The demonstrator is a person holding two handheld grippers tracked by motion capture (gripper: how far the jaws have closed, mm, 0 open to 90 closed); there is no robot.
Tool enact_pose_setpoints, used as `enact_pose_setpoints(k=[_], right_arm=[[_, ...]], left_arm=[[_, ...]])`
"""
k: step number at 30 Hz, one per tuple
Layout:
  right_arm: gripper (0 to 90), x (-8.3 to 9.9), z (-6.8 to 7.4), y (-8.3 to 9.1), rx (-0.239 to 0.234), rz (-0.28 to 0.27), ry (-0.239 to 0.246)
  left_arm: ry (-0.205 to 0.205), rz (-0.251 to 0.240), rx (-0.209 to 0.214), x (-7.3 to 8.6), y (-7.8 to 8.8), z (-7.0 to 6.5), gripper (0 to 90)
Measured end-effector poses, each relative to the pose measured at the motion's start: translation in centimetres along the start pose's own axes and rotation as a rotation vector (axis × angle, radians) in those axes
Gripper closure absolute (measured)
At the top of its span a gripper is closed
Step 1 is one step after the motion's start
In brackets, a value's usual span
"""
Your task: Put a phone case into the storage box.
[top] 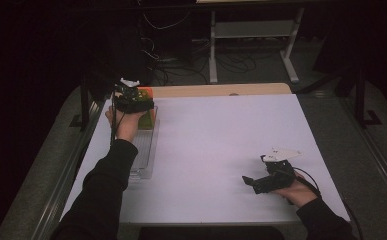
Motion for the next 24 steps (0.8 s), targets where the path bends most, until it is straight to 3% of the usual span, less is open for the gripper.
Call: enact_pose_setpoints(k=[8, 24], right_arm=[[0.0, 0.1, 0.1, 0.0, -0.001, 0.010, 0.015], [0.0, 0.2, 0.1, 0.0, 0.001, 0.009, 0.013]], left_arm=[[0.009, 0.015, -0.016, 1.1, -1.2, -0.1, 12.1], [0.014, -0.002, -0.004, 0.8, -1.7, 0.0, 10.3]])
Point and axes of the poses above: each handheld gripper's, and its own axes: y roughly backward along the jaws, x roughly out of its underside, z roughly to its left, the point moved 6 cm from there along -y, roughly forward along the jaws, and after that the axes turned 4 degrees about -z, right-handed, at the moved point
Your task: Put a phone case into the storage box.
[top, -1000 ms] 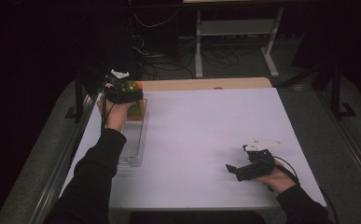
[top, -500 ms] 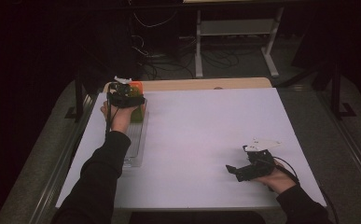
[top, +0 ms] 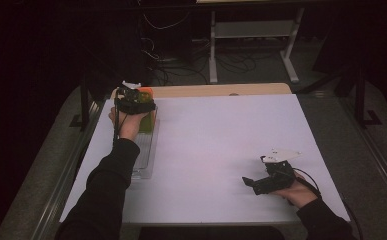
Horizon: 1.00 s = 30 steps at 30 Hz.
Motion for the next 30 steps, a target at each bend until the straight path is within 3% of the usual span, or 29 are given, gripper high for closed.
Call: enact_pose_setpoints(k=[10, 13, 19, 25, 30], right_arm=[[0.0, 0.0, 0.0, 0.0, 0.002, 0.004, 0.000], [0.0, 0.0, 0.0, 0.0, 0.002, 0.000, 0.002], [0.0, 0.1, 0.0, 0.1, 0.002, 0.006, -0.003], [0.0, 0.1, 0.0, 0.0, 0.003, 0.004, 0.001], [0.0, 0.0, 0.0, 0.1, 0.004, -0.001, -0.002]], left_arm=[[0.008, -0.005, -0.005, -0.1, -0.1, 0.4, 6.2], [0.018, -0.008, 0.009, -0.2, 0.0, 0.5, 3.5], [-0.002, 0.000, 0.035, -0.5, 0.6, 1.0, 0.0], [-0.021, -0.021, 0.099, -1.2, 1.7, 1.2, 0.0], [-0.068, -0.019, 0.175, -1.7, 2.9, 1.2, 0.0]])
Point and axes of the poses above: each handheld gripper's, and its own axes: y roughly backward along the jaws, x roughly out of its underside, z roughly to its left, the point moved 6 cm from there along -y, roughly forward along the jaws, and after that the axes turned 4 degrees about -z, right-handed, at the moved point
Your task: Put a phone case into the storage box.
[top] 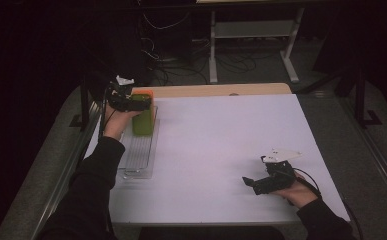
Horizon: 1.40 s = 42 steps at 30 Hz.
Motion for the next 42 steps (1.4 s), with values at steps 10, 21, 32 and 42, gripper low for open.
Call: enact_pose_setpoints(k=[10, 21, 32, 42], right_arm=[[0.0, 0.0, 0.0, 0.0, 0.000, 0.000, 0.000], [0.0, -0.1, 0.0, 0.1, -0.003, -0.007, 0.000], [0.0, -0.4, 0.0, 0.2, -0.017, -0.010, 0.009], [0.0, -1.4, 0.3, 0.8, -0.062, -0.028, 0.039]], left_arm=[[-0.045, -0.008, 0.150, -0.3, 1.7, -1.5, 0.0], [-0.079, -0.037, 0.314, -0.7, 4.8, -3.7, 0.0], [-0.088, -0.059, 0.439, 0.6, 7.8, -6.4, 0.0], [-0.117, -0.081, 0.509, 3.1, 9.4, -8.1, 0.0]])
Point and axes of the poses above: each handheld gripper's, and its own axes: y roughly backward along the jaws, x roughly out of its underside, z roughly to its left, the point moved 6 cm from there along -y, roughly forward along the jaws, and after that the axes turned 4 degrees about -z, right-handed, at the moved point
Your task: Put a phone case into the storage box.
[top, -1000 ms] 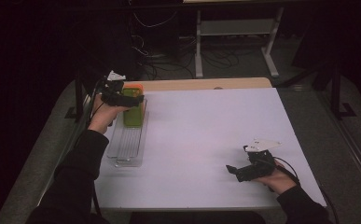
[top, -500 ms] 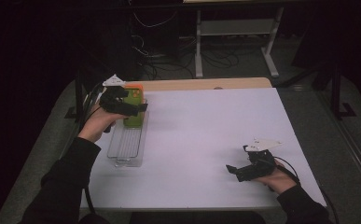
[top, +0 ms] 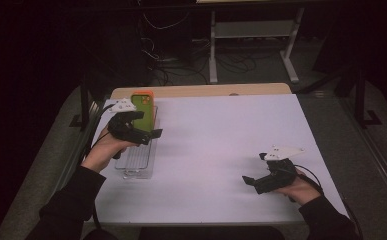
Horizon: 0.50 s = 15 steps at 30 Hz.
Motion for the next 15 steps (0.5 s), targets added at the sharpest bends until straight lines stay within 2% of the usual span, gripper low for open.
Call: enact_pose_setpoints(k=[6, 11, 15], right_arm=[[0.0, -0.3, 0.1, 0.2, -0.036, -0.007, 0.028], [0.0, -0.8, 0.1, 0.5, -0.047, -0.020, 0.033], [0.0, -0.9, -0.2, 0.8, -0.037, -0.031, 0.037]], left_arm=[[-0.024, -0.007, 0.032, 1.4, 0.4, -1.1, 0.0], [-0.031, -0.003, 0.053, 2.3, 0.8, -1.8, 0.0], [-0.041, -0.002, 0.066, 3.1, 1.1, -2.2, 0.0]])
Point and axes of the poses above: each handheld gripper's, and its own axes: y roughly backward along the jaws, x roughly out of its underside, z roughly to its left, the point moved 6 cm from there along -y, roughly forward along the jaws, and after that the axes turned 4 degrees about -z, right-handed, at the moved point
